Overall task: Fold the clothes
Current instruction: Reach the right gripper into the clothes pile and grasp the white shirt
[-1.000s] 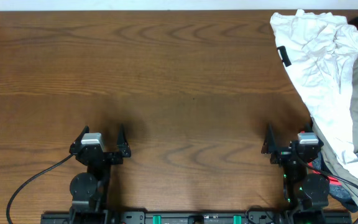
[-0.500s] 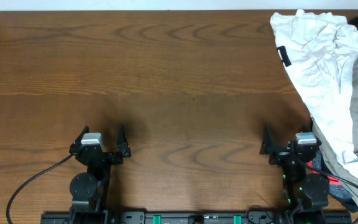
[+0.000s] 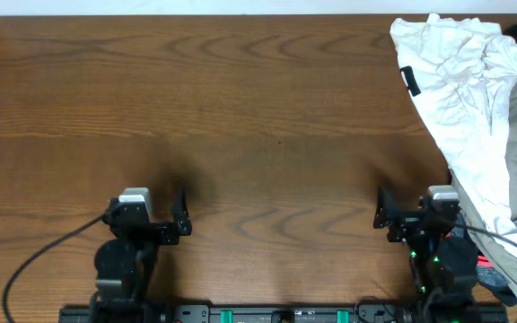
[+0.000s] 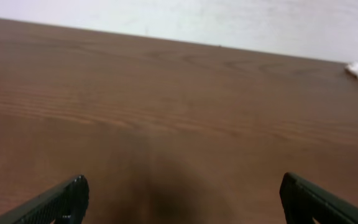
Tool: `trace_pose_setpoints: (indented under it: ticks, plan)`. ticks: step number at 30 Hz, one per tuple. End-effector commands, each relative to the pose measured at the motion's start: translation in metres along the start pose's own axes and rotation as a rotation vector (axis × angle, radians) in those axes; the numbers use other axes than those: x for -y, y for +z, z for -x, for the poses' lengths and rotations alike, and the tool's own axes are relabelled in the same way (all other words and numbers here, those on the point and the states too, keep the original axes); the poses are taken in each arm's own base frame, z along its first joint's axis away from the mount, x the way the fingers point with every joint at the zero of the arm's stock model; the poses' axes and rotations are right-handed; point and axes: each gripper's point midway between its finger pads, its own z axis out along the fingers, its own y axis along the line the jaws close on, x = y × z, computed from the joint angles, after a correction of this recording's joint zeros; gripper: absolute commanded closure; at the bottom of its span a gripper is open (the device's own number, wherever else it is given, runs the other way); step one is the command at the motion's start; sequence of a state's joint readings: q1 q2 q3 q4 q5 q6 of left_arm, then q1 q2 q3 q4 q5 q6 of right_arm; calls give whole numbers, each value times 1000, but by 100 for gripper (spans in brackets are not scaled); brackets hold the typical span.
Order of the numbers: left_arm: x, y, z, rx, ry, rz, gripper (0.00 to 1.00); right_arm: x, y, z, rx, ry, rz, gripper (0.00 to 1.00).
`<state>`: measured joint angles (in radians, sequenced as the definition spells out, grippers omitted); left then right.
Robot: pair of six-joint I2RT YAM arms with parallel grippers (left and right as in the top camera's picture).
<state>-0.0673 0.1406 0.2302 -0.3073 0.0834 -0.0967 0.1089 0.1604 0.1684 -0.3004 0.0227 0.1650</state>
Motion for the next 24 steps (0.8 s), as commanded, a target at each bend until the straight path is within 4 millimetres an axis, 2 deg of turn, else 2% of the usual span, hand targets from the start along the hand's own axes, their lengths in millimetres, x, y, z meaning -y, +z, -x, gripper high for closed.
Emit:
trace_pose_setpoints:
  ticks: [1, 5, 12, 16, 18, 21, 24]
  plan:
    - [13, -13, 38, -4, -7, -37, 2, -3, -10, 34, 10, 24, -21, 1]
    - [15, -21, 49, -131, -13, -16, 2, 2, -19, 46, -100, 78, -81, 1]
    - [17, -39, 60, -371, -26, 24, 2, 5, -39, 69, -320, 67, -169, 1]
    - [31, -41, 61, -421, -43, -44, 2, -15, -44, 90, -369, 69, -80, 1]
    - [34, -41, 62, -419, -47, -62, 2, -15, -45, 95, -372, 22, -78, 1]
    - [35, -41, 64, -411, -48, -66, 2, 19, -50, 93, -367, 120, -298, 1]
    - [35, -40, 65, -408, -57, -65, 2, 57, -66, 75, -401, 260, -558, 1]
